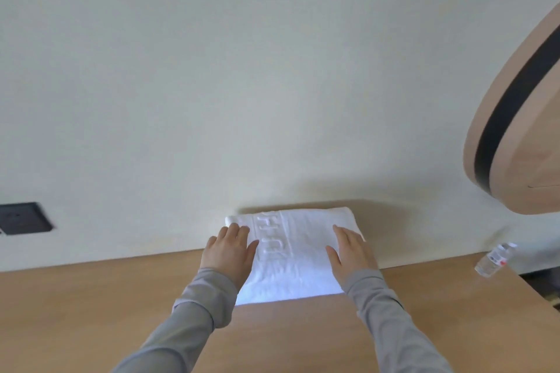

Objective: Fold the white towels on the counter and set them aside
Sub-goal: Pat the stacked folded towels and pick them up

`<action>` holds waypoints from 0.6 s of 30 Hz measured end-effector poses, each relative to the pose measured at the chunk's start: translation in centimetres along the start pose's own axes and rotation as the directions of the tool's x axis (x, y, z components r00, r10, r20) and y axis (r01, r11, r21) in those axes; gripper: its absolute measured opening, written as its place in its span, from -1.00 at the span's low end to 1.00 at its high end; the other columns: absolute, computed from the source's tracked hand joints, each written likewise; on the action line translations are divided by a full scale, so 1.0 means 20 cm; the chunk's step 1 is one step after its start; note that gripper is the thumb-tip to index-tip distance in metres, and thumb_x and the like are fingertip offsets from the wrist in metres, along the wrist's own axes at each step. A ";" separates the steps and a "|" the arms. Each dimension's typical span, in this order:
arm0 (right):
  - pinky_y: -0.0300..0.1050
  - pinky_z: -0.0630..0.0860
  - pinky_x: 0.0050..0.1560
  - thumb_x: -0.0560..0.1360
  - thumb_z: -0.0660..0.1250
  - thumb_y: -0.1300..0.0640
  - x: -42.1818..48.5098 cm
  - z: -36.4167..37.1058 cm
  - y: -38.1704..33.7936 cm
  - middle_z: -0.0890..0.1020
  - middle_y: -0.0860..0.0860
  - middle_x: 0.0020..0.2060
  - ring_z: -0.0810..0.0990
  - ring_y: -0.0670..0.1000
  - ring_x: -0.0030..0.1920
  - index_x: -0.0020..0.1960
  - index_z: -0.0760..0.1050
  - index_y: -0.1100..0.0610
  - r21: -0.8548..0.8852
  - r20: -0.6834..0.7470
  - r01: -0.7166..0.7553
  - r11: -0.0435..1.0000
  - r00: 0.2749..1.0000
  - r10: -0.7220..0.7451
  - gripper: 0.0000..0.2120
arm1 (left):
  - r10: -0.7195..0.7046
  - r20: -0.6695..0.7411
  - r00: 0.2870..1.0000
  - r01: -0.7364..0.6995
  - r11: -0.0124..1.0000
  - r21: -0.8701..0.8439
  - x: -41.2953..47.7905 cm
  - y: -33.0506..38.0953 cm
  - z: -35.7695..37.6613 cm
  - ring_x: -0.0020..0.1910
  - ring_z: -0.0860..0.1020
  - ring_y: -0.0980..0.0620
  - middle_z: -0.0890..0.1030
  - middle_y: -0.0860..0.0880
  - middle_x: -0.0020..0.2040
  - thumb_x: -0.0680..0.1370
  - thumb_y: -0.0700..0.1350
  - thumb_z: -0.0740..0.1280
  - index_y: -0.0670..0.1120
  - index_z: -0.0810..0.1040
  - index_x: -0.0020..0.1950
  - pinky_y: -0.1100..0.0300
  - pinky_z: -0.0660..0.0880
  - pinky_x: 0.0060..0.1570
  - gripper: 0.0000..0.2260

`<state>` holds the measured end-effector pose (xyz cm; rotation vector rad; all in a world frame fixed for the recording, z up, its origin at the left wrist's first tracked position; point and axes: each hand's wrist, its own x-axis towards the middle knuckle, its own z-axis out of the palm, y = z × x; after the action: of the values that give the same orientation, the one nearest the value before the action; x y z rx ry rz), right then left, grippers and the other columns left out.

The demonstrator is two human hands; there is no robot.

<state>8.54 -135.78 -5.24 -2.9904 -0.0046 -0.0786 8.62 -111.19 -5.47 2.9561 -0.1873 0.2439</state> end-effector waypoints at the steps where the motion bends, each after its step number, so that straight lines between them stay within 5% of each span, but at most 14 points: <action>1: -0.12 0.23 0.38 0.61 0.02 -0.03 0.00 0.05 0.05 0.29 0.00 0.42 0.25 0.01 0.41 0.47 0.13 0.12 0.015 0.020 -0.008 1.000 1.000 0.008 -0.54 | -0.035 0.033 0.999 0.036 0.998 -0.049 -0.02 0.04 0.05 0.13 0.45 0.02 0.46 0.04 0.16 0.62 0.11 -0.01 -0.01 0.39 0.24 0.17 0.39 0.07 -0.66; 5: -0.14 0.41 0.09 0.60 0.09 -0.01 0.00 0.23 0.24 0.51 0.00 0.00 0.46 0.02 0.07 0.07 0.41 0.10 0.218 0.129 -0.134 0.967 0.986 0.107 -0.78 | -0.244 0.307 0.920 0.320 0.920 -0.227 -0.07 0.16 0.26 -0.19 0.45 0.05 0.43 0.07 -0.16 0.60 0.17 0.02 0.01 0.39 -0.15 0.18 0.37 -0.19 -0.69; 9: -0.17 0.39 -0.13 0.57 0.15 -0.05 0.02 0.36 0.33 0.41 -0.06 -0.32 0.44 0.03 -0.18 -0.19 0.35 0.10 0.416 0.289 -0.371 0.830 0.919 0.267 -0.74 | -0.406 0.542 0.736 0.627 0.712 -0.317 -0.10 0.25 0.46 -0.34 0.42 0.05 0.43 0.03 -0.34 0.57 0.20 0.12 -0.06 0.33 -0.33 0.20 0.35 -0.28 -0.59; 11: -0.18 0.37 -0.12 0.56 0.15 -0.10 0.04 0.44 0.36 0.47 -0.01 -0.28 0.46 0.05 -0.16 -0.13 0.39 0.10 0.474 0.394 -0.475 0.741 0.867 0.304 -0.72 | -0.459 0.639 0.617 0.781 0.458 -0.425 -0.09 0.28 0.54 -0.27 0.50 -0.03 0.54 -0.04 -0.24 0.53 0.22 0.20 -0.13 0.44 -0.24 0.16 0.46 -0.17 -0.58; 14: -0.08 0.45 -0.06 0.53 0.21 -0.12 0.06 0.53 0.38 0.51 0.11 -0.16 0.49 0.06 -0.19 0.17 0.44 0.25 0.597 0.530 -0.622 0.507 0.780 0.333 -0.55 | -0.447 0.772 0.451 0.803 -0.175 -0.570 -0.04 0.32 0.62 -0.15 0.59 -0.10 0.60 -0.14 -0.12 0.42 0.21 0.36 -0.21 0.50 -0.08 0.04 0.56 -0.11 -0.53; 16: -0.09 0.48 -0.23 0.50 0.31 -0.07 0.10 0.55 0.37 0.50 0.14 -0.27 0.45 0.05 -0.36 0.18 0.45 0.36 0.693 0.627 -0.704 0.157 0.695 0.350 -0.50 | -0.415 0.811 0.412 0.652 -0.487 -0.580 -0.01 0.35 0.66 -0.10 0.59 -0.14 0.58 -0.18 -0.09 0.38 0.15 0.43 -0.20 0.47 -0.11 0.03 0.54 -0.10 -0.58; 18: -0.13 0.55 -0.24 0.45 0.38 -0.02 0.16 0.56 0.37 0.57 0.24 -0.25 0.54 0.11 -0.31 0.09 0.47 0.43 0.701 0.706 -0.684 -0.202 0.625 0.333 -0.50 | -0.423 0.808 0.410 0.509 -0.630 -0.587 0.01 0.36 0.69 -0.12 0.57 -0.10 0.57 -0.19 -0.12 0.35 0.12 0.46 -0.20 0.47 -0.13 0.10 0.53 -0.11 -0.59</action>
<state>12.33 -141.43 -17.23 -1.2647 0.8479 0.3302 10.00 -120.72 -17.68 0.8617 0.9656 -0.1840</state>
